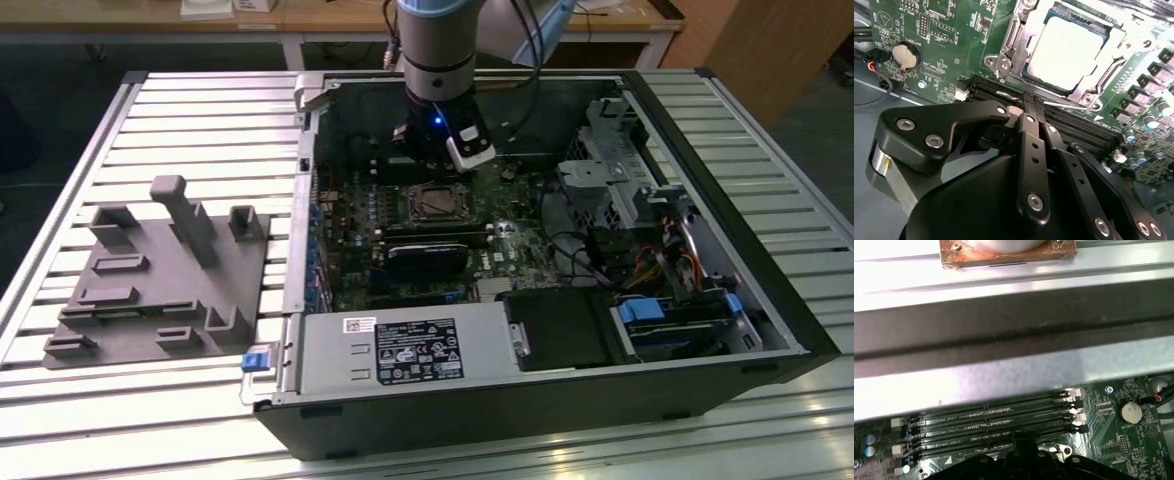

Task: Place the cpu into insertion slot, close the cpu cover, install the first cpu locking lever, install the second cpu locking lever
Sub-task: 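Install the first cpu locking lever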

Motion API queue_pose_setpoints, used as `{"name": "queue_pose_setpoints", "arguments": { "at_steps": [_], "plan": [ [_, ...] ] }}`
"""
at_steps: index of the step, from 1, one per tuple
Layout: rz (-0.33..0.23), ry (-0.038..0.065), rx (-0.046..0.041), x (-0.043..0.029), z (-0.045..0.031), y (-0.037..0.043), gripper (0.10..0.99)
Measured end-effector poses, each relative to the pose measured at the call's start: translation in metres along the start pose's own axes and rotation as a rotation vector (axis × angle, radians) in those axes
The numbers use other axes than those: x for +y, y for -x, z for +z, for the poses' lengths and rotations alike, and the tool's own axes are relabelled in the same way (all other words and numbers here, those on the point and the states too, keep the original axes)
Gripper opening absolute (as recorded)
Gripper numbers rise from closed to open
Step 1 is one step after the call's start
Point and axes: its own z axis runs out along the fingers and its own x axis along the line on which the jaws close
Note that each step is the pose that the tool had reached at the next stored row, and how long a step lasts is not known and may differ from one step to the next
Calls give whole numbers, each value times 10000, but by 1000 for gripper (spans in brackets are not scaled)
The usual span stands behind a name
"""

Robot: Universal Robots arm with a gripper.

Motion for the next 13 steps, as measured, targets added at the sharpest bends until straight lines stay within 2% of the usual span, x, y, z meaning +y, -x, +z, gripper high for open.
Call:
{"name": "queue_pose_setpoints", "arguments": {
  "at_steps": [5,13],
  "plan": [
    [451,-39,-94,7,15,-5,106],
    [605,-51,-129,28,33,-42,106]
  ]
}}
